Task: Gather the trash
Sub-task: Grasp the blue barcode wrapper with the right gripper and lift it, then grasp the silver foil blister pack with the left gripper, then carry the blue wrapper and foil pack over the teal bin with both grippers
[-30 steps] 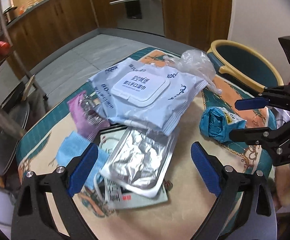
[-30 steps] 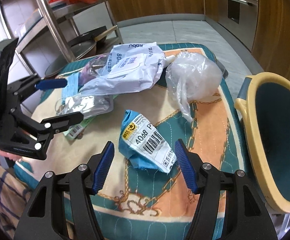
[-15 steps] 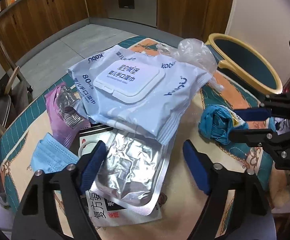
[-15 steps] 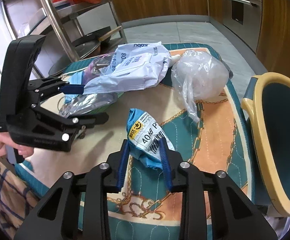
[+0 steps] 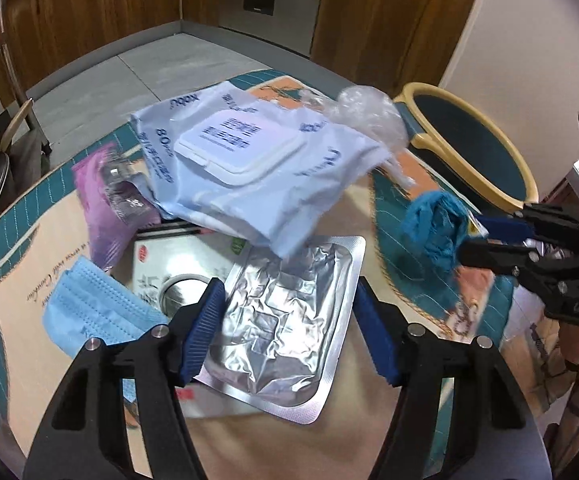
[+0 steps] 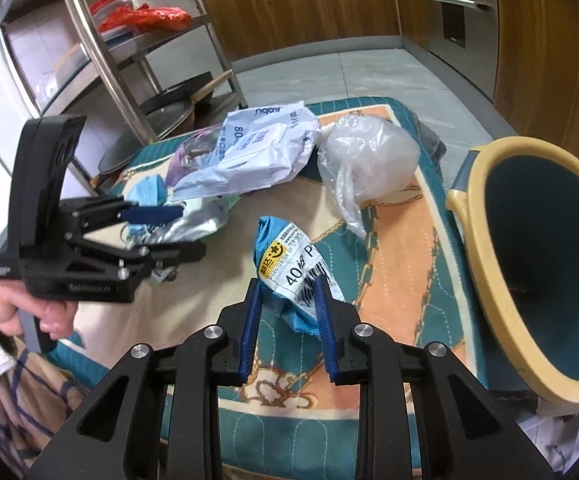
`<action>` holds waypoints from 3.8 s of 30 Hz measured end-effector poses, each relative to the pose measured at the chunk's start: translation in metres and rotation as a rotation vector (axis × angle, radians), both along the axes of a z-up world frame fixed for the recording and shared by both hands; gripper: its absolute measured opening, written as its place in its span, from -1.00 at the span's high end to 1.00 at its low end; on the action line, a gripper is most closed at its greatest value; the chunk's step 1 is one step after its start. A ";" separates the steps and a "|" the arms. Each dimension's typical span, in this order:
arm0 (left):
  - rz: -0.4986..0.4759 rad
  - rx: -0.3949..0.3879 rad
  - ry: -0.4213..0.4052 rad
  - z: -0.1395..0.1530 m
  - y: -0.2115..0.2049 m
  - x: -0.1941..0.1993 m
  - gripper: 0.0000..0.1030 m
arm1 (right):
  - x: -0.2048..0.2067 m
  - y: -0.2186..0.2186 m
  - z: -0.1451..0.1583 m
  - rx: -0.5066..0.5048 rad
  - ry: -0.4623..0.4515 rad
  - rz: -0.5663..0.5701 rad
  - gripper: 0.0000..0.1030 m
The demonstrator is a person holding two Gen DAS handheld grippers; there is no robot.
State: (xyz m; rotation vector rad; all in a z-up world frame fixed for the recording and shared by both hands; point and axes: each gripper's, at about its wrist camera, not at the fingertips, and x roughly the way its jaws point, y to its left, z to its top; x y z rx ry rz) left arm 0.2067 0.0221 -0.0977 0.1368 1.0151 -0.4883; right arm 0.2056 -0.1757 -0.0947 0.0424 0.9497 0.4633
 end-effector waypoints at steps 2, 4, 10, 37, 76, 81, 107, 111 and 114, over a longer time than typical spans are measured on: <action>-0.013 0.032 -0.010 0.000 -0.006 -0.005 -0.28 | -0.001 -0.002 0.001 0.006 -0.001 -0.006 0.45; -0.024 0.073 -0.028 -0.002 -0.011 -0.008 -0.39 | -0.002 -0.005 0.003 0.009 -0.003 -0.011 0.45; -0.016 0.140 -0.060 -0.007 -0.016 -0.005 -0.54 | -0.004 -0.013 0.006 0.020 -0.005 -0.029 0.45; -0.037 0.228 -0.090 -0.012 -0.023 -0.003 -0.38 | -0.001 -0.030 0.007 0.061 0.011 -0.087 0.45; -0.096 0.289 -0.128 0.002 -0.038 -0.030 -0.34 | 0.001 -0.048 0.011 0.114 0.019 -0.149 0.45; -0.096 0.237 -0.122 0.017 -0.044 -0.048 -0.34 | -0.001 -0.051 0.015 0.123 0.011 -0.147 0.45; 0.038 -0.196 -0.195 0.085 -0.076 -0.061 -0.34 | -0.037 -0.132 0.079 0.074 -0.128 -0.222 0.45; 0.018 -0.204 -0.187 0.083 -0.102 -0.050 -0.34 | -0.032 -0.155 0.082 0.053 -0.137 -0.256 0.45; 0.008 -0.198 -0.186 0.080 -0.122 -0.043 -0.34 | -0.028 -0.173 0.079 0.071 -0.133 -0.309 0.45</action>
